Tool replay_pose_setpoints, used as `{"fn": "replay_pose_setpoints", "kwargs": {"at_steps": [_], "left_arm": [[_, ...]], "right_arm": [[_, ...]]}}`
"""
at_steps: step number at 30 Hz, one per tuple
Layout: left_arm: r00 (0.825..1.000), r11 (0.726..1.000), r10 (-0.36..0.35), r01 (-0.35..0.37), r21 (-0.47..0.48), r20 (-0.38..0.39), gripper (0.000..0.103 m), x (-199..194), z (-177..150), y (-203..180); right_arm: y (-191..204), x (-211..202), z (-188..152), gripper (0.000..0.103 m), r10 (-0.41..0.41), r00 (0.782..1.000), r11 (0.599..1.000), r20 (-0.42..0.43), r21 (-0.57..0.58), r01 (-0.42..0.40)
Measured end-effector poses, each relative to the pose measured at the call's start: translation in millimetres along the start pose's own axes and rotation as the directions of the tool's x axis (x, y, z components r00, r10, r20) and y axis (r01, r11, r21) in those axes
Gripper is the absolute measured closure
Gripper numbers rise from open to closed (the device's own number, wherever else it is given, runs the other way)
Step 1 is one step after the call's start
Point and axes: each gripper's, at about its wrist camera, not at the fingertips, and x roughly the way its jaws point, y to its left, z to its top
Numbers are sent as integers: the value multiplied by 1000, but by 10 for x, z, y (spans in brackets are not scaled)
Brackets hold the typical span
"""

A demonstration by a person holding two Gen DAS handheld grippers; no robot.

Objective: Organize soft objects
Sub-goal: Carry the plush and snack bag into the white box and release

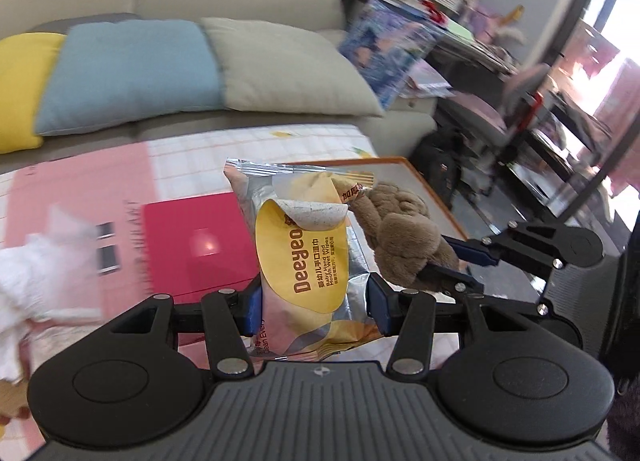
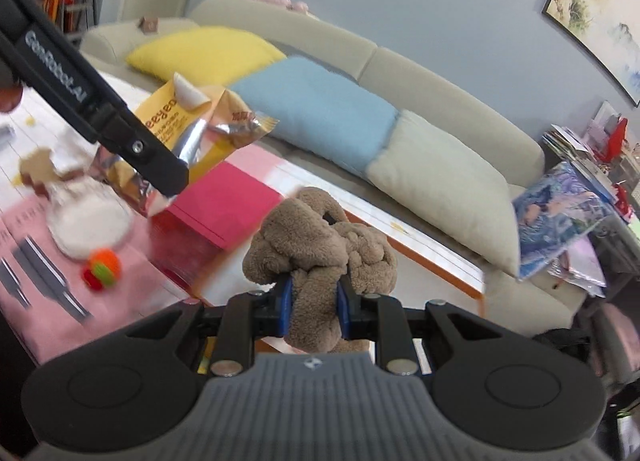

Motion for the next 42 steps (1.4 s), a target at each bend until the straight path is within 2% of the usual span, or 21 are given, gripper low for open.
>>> {"fn": "replay_pose_setpoints", "kwargs": {"at_steps": [7, 12, 20, 24, 29, 33, 38, 40, 42], "left_arm": [[998, 998, -22, 25, 59, -62, 45, 437, 171, -260], [994, 995, -18, 28, 99, -106, 45, 707, 235, -356], [982, 996, 15, 2, 94, -187, 45, 1104, 262, -351], [973, 995, 23, -1, 95, -229, 45, 1269, 229, -358], [959, 999, -5, 19, 45, -284, 45, 1439, 193, -312], [952, 999, 12, 1, 40, -306, 44, 1528, 144, -285], [933, 1000, 14, -22, -19, -359, 43, 1609, 91, -194], [931, 999, 22, -29, -14, -363, 43, 1605, 86, -181], [934, 999, 21, -29, -18, -356, 37, 1578, 90, -161]], "right_arm": [[-351, 177, -140, 82, -16, 995, 999, -94, -39, 12], [-440, 339, -237, 82, -9, 989, 998, -148, -61, 0], [-485, 572, -357, 81, -2, 975, 994, -222, -106, -22], [-566, 711, -387, 81, 8, 965, 995, -263, -94, -34], [-611, 845, -389, 81, 25, 950, 998, -312, -53, -44], [-612, 980, -405, 80, 39, 929, 998, -369, -38, -57], [-700, 1080, -380, 78, 75, 917, 997, -391, 34, -67], [-729, 1098, -368, 76, 86, 912, 996, -401, 54, -71], [-732, 1109, -355, 74, 91, 906, 996, -413, 60, -73]]}}
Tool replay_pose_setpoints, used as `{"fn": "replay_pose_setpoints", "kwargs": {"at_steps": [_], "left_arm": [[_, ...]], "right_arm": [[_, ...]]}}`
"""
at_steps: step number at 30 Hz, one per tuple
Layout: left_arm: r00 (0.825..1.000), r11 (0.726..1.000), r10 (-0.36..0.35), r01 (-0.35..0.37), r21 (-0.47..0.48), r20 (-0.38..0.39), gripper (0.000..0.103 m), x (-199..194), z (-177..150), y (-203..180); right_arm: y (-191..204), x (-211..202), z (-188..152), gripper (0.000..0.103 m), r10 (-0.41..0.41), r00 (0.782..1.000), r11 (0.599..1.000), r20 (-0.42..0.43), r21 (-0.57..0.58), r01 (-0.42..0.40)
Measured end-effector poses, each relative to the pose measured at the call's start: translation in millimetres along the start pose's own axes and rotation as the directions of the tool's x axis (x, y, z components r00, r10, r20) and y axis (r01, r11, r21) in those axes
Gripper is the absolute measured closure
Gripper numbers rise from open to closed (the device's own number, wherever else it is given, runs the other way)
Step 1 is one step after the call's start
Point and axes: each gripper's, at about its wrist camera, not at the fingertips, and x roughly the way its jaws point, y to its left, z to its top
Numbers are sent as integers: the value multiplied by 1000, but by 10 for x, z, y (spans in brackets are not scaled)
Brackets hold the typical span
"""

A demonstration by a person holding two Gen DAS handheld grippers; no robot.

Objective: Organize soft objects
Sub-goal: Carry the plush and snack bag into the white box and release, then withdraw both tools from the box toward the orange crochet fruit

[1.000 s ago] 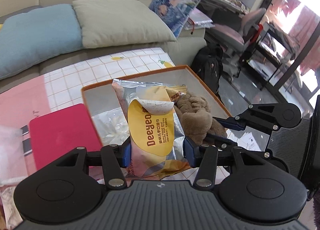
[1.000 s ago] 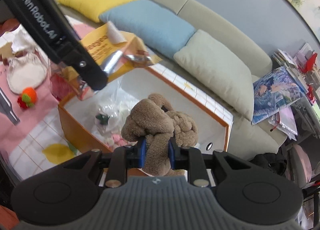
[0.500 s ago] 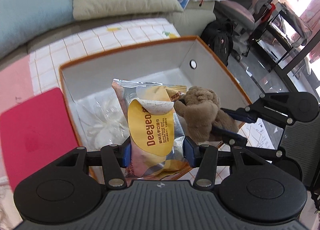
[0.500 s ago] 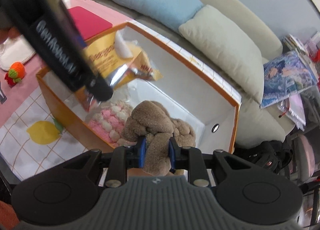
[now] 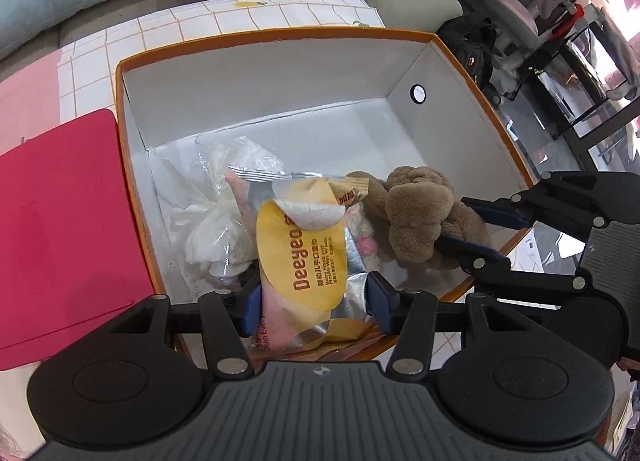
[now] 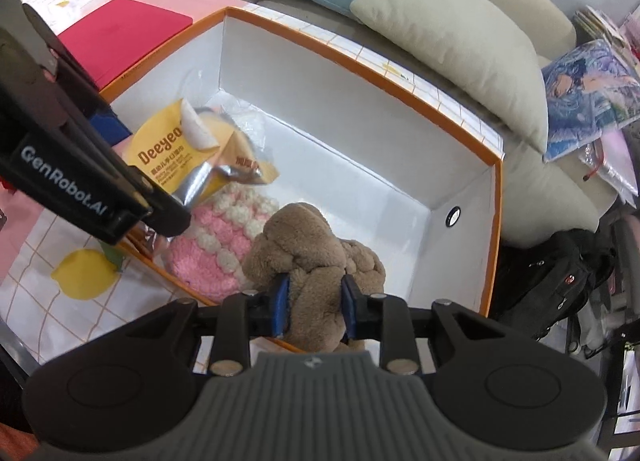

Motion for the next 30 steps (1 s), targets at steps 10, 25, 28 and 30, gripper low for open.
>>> {"fn": "replay_pose_setpoints", "kwargs": {"at_steps": [10, 25, 28, 30], "left_arm": [[997, 1000, -14, 15, -2, 70, 22, -257, 35, -14], [940, 999, 37, -47, 21, 340, 22, -1197, -322, 50], [921, 997, 43, -65, 45, 388, 22, -1377, -461, 144], [912, 996, 43, -70, 53, 408, 22, -1465, -560, 232]], "right_arm": [[29, -132, 78, 51, -35, 999, 999, 8, 0, 35], [219, -982, 105, 38, -154, 960, 933, 235, 354, 63], [394, -1029, 92, 37, -149, 954, 894, 261, 448, 17], [531, -1031, 79, 36, -144, 950, 871, 278, 492, -12]]}}
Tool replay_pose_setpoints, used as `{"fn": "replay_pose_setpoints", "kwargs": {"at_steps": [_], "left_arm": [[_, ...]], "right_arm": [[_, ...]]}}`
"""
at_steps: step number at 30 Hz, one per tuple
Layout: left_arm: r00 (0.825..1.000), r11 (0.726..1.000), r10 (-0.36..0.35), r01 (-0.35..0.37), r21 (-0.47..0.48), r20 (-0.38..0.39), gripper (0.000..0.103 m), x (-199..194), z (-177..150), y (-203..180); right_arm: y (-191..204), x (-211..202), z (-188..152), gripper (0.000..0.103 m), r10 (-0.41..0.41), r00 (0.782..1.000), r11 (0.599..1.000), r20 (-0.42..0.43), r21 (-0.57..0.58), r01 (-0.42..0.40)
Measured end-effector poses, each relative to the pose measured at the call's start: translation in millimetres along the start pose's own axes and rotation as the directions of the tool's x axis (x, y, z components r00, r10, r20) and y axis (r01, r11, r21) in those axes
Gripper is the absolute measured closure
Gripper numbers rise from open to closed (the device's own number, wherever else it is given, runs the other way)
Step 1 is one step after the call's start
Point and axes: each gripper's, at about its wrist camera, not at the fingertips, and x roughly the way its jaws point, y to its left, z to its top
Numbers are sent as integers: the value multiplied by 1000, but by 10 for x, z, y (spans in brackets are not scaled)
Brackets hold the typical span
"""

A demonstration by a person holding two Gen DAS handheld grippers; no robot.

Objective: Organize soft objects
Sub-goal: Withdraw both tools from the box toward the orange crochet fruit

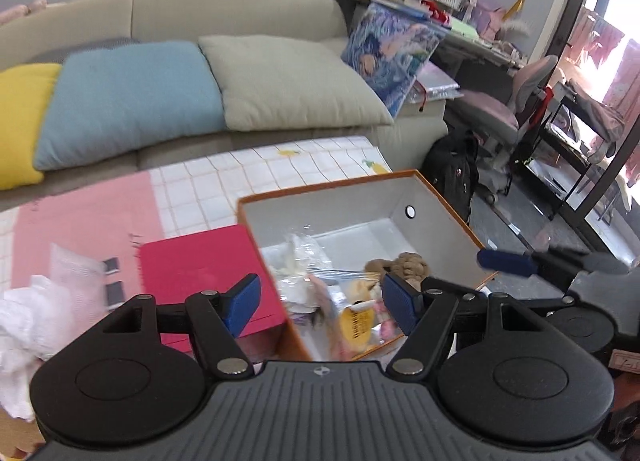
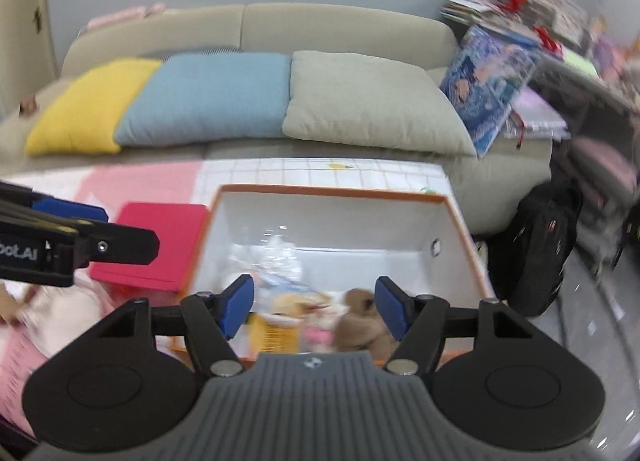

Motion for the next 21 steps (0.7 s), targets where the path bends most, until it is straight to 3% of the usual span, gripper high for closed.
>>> {"fn": "replay_pose_setpoints", "kwargs": {"at_steps": [4, 10, 16, 21], "left_arm": [[999, 999, 32, -32, 18, 19, 22, -203, -147, 171], [995, 995, 100, -100, 27, 16, 22, -398, -473, 409], [986, 984, 159, -162, -75, -49, 22, -488, -839, 819], [967, 947, 224, -245, -208, -120, 23, -574, -1174, 1255]], "right_arm": [[262, -24, -162, 36, 38, 999, 997, -3, 73, -38], [696, 1, -343, 33, 94, 995, 992, -27, 87, -91], [1186, 166, -532, 31, 170, 977, 985, -131, 27, -168], [1535, 318, -666, 31, 196, 959, 975, -204, -64, -213]]}}
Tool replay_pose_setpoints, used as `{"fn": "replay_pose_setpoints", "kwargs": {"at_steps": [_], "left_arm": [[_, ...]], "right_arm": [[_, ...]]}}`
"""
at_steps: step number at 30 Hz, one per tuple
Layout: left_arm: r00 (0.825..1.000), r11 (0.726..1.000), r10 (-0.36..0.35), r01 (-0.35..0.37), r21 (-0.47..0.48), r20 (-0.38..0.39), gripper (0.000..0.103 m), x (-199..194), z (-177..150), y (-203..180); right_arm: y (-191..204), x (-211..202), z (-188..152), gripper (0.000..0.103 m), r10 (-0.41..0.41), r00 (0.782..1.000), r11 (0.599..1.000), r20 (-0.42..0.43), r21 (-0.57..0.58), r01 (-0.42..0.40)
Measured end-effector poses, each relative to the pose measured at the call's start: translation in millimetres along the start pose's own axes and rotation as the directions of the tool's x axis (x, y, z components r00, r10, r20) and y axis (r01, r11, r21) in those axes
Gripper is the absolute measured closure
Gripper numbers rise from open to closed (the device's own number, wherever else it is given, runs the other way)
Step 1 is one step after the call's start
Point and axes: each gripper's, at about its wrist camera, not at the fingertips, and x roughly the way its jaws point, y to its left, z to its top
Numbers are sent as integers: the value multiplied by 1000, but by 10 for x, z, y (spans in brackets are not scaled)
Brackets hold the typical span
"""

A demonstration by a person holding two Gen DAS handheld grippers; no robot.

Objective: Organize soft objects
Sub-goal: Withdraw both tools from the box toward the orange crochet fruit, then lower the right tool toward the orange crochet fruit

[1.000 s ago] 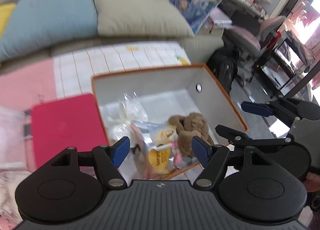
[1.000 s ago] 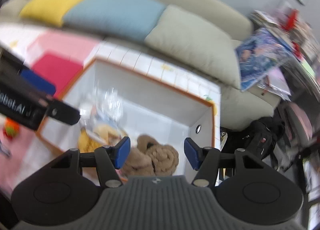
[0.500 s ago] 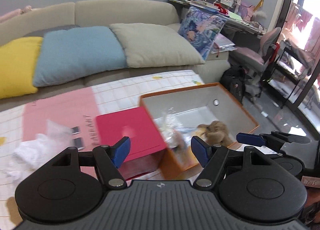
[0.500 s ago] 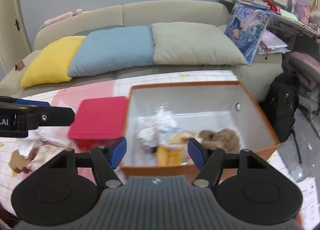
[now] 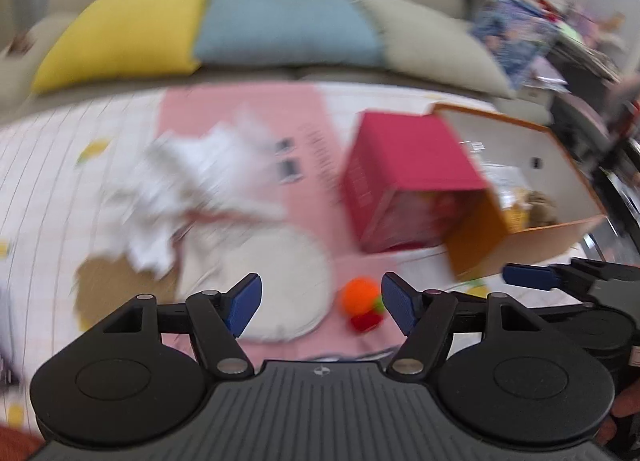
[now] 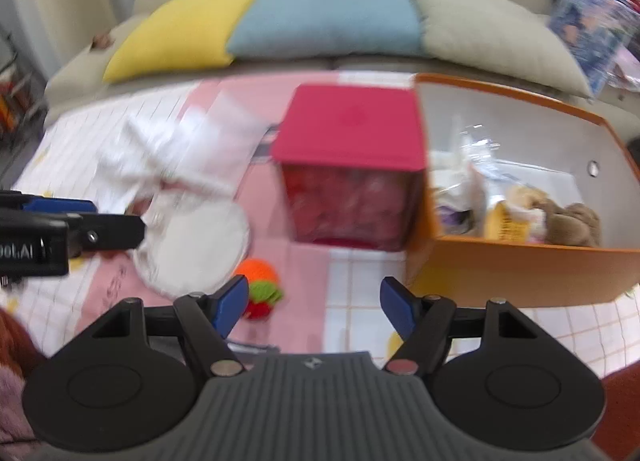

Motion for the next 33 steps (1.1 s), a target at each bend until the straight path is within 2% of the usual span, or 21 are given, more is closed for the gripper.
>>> {"fn": "replay_pose_setpoints", "kwargs": {"at_steps": [3, 7, 13, 18, 20, 23, 25, 27, 28, 31, 33], "left_arm": [[999, 996, 21, -23, -86, -24, 22, -6, -118, 270], [998, 988, 42, -49, -147, -50, 22, -8, -262, 529], [996, 974, 55, -69, -214, -69, 23, 60, -385, 745], [992, 963, 123, -128, -239, -34, 23, 99, -378, 885], [984, 960, 175, -176, -218, -25, 23, 121, -357, 928], [969, 961, 247, -247, -123, -20, 23, 172, -279, 946], [969, 967, 245, -246, -61, -28, 21, 211, -215, 976], [972, 973, 228, -230, -21, -62, 21, 269, -154, 1027], [969, 972, 234, -234, 1, -80, 21, 306, -133, 1053], [948, 953, 303, -298, 60, -97, 19, 410, -109, 1140], [933, 940, 340, -334, 66, -115, 18, 484, -113, 1245]], "right_arm": [[127, 136, -24, 30, 9, 999, 998, -49, -57, -12], [258, 305, -81, 31, 1, 994, 995, -105, -101, -12], [389, 461, -103, 38, -7, 993, 987, -115, -158, -11], [459, 596, -30, 41, 12, 993, 986, -120, -165, -32], [476, 673, 16, 43, 19, 992, 984, -123, -172, -40], [495, 816, 66, 48, 21, 988, 982, -150, -183, -49], [512, 910, 82, 52, 13, 984, 980, -177, -192, -48], [524, 986, 91, 62, 17, 980, 979, -199, -194, -56], [525, 1010, 97, 64, 20, 978, 979, -206, -194, -61], [539, 1027, 112, 65, 19, 980, 978, -198, -202, -60], [528, 1027, 117, 65, 29, 980, 978, -199, -197, -69]]}}
